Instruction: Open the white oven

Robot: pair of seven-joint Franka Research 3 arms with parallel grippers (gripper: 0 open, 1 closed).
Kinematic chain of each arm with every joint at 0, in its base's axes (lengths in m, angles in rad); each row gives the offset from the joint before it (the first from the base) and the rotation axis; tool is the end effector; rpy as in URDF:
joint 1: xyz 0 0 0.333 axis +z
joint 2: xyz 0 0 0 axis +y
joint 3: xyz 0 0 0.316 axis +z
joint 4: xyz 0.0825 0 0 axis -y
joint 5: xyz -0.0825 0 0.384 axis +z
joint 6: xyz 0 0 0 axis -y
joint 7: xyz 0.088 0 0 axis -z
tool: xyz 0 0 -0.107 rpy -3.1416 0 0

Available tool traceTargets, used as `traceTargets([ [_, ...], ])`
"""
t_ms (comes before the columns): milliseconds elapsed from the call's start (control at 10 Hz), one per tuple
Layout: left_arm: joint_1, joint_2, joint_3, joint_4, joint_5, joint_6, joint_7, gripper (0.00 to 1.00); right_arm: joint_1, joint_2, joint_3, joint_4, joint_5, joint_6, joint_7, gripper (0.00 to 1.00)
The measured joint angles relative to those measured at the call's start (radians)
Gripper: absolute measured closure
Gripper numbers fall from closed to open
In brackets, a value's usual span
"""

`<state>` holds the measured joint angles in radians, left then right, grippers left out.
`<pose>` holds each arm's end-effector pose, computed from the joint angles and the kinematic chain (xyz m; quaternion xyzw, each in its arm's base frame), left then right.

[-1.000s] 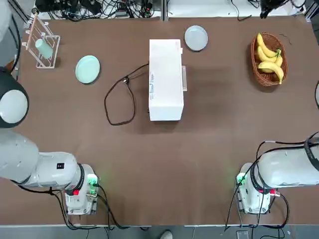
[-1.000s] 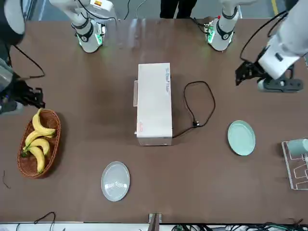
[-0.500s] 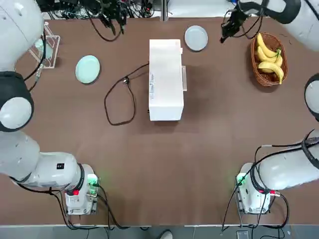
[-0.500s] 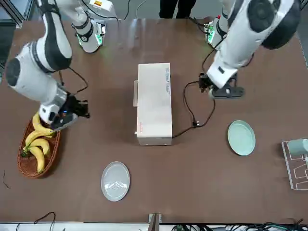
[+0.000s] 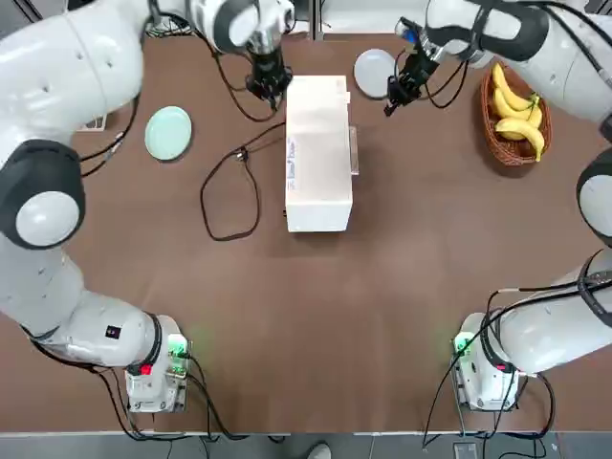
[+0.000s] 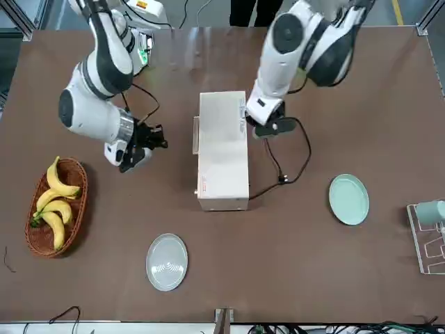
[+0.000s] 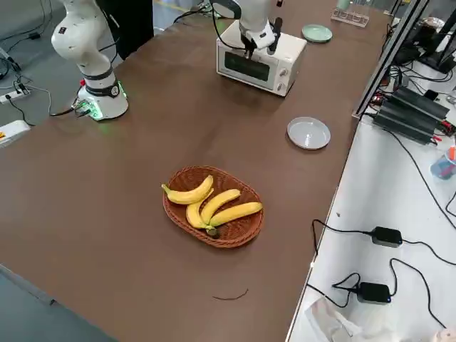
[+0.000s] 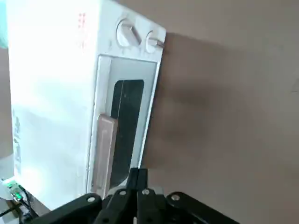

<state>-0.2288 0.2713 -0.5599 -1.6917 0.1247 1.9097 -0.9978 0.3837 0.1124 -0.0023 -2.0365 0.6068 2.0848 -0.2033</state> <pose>0.4689 -0.4192 0.4564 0.9957 0.0912 -0.0131 0.0040 0.5184 0.2386 0.3921 -0.9581 -0.1263 0.0531 0.2515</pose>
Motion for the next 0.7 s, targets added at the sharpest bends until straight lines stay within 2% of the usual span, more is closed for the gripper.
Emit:
traceTargets([
  [400,-0.055,0.089,0.001,0.001,0.021,0.081,-0.086,0.99,0.14,-0.002,0.001,-0.084,0.038,0.151,0.0,0.99],
  [700,-0.079,0.123,0.001,0.001,0.089,0.09,-0.128,0.99,0.169,-0.002,0.0,-0.104,0.041,0.184,0.001,0.99],
])
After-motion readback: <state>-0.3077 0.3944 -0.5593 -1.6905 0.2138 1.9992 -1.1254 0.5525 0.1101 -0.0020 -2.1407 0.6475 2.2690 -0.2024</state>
